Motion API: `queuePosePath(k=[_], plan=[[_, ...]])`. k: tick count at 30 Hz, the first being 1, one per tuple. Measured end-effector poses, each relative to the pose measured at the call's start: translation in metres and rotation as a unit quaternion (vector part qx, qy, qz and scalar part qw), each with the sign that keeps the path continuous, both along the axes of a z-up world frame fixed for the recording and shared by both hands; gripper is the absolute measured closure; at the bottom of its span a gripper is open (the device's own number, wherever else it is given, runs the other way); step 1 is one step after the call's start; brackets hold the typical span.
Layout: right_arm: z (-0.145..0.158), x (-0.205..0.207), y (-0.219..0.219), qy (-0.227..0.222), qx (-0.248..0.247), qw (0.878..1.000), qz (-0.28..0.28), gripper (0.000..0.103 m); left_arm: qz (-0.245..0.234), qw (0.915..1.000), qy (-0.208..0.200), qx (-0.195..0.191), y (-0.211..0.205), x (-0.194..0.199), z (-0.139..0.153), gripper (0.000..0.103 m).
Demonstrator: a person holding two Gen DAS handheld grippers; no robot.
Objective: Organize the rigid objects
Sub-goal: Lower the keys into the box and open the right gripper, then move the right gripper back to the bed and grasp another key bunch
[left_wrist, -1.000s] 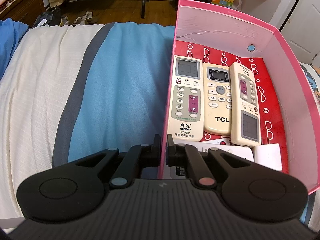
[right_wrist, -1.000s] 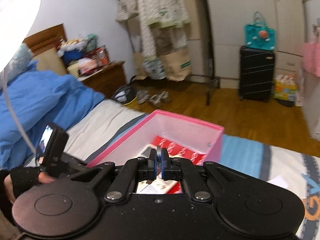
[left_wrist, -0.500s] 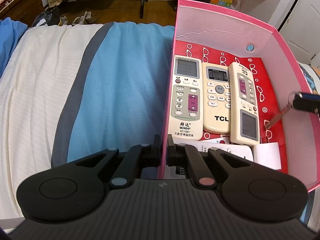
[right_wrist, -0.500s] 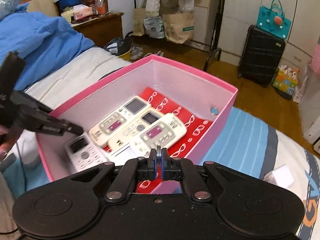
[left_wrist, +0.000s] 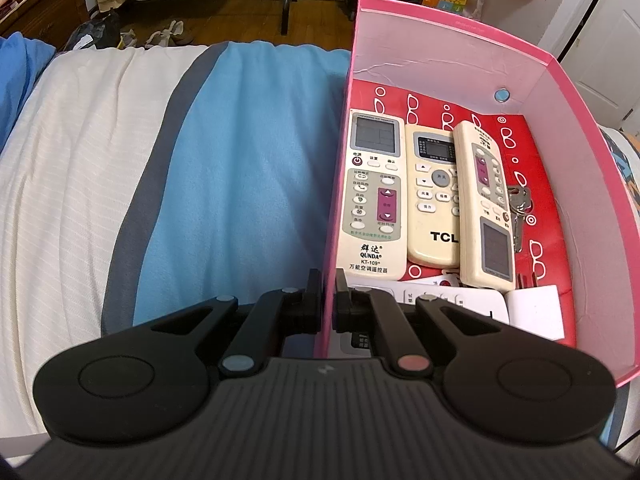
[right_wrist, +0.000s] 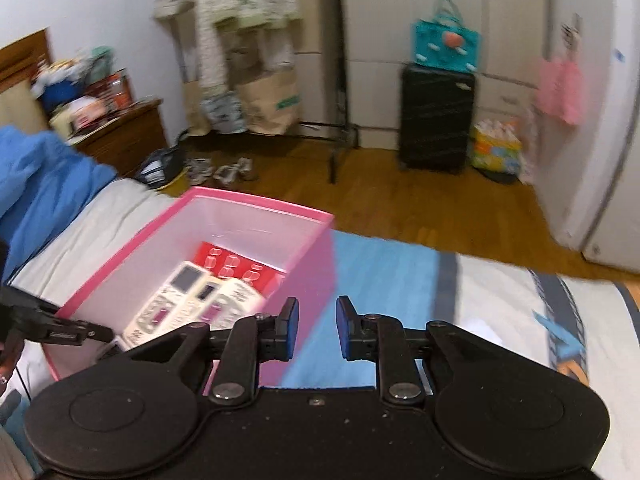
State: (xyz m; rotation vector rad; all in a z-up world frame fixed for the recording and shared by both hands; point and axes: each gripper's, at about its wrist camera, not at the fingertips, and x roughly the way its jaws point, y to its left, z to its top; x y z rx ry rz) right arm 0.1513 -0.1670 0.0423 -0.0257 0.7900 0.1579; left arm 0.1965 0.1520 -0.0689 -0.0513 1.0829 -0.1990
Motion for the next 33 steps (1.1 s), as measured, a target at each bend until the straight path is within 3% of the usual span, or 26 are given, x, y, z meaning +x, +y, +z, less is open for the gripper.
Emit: queuePosePath(k=[5,10,19,22,29,31,32,33], plan=[[-0.007,-0.008,-0.036,0.022,0.016,0.999,-0.035,0.078,0.000,1.0000,0.000,0.003,0.000,0.000,0.000,0.100],[-0.034,-0.008,-0.051,0.065,0.034,0.996,-0.047,0.074,0.001,1.0000,0.001,0.003,0.000,0.001,0.000,0.100],[-0.103,-0.006,-0.054,0.137,-0.016,0.990,-0.041,0.063,0.001,1.0000,0.001,0.002,0.000,0.001,0.000,0.100],[-0.116,0.000,-0.058,0.141,-0.021,0.989,-0.049,0.061,0.002,1.0000,0.001,0.001,0.001,0.001,0.000,0.100],[-0.125,0.018,-0.039,0.099,-0.046,0.993,-0.033,0.045,0.001,1.0000,0.002,-0.004,0.003,0.001,-0.001,0.100],[-0.125,0.017,-0.030,0.086,-0.068,0.994,-0.025,0.055,0.001,1.0000,0.002,-0.004,0.003,0.001,-0.001,0.100],[-0.123,0.015,-0.028,0.079,-0.075,0.994,-0.020,0.077,0.001,1.0000,0.002,-0.005,0.003,0.001,-0.001,0.100],[-0.121,0.013,-0.026,0.075,-0.079,0.994,-0.018,0.078,0.001,1.0000,0.002,-0.005,0.003,0.001,-0.001,0.100]])
